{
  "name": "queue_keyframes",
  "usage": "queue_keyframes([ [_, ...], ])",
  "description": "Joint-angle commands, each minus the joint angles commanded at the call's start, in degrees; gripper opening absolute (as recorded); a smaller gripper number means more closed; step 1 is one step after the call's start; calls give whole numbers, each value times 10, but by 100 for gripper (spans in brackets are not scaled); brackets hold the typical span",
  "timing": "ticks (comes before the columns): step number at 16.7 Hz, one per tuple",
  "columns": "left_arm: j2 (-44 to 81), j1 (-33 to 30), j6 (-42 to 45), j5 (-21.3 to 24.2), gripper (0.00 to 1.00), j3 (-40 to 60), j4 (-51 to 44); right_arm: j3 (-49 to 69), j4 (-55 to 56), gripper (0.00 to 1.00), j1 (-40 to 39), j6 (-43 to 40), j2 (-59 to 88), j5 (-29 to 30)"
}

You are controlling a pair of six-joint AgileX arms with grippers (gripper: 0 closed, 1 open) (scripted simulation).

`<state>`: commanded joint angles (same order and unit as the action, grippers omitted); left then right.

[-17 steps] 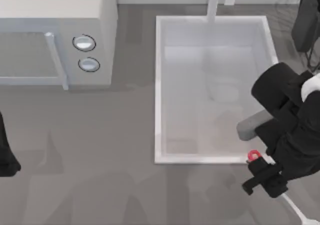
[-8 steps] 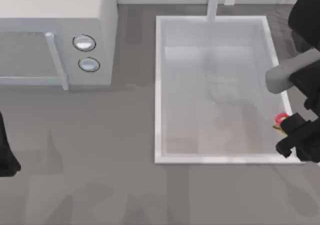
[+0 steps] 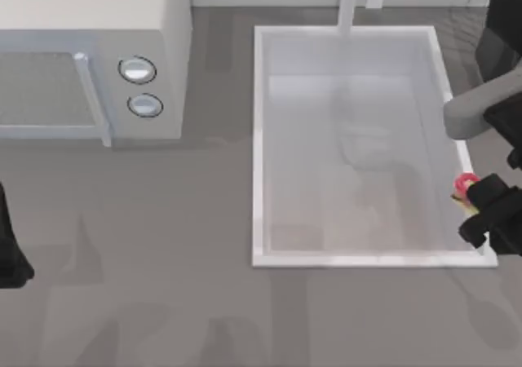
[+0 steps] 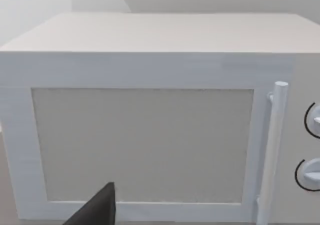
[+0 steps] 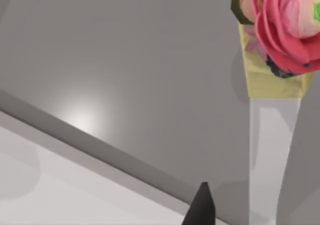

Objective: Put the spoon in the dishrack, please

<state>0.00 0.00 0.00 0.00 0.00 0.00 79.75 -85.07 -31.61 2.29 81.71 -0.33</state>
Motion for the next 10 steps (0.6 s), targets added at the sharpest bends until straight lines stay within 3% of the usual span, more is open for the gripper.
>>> queue_keyframes([
  [4,0,0,0,0,100,0,0,-7,82,0,79,-2,-27,-43],
  [10,0,0,0,0,100,0,0,-52,354,0,314,-5,-101,-162],
])
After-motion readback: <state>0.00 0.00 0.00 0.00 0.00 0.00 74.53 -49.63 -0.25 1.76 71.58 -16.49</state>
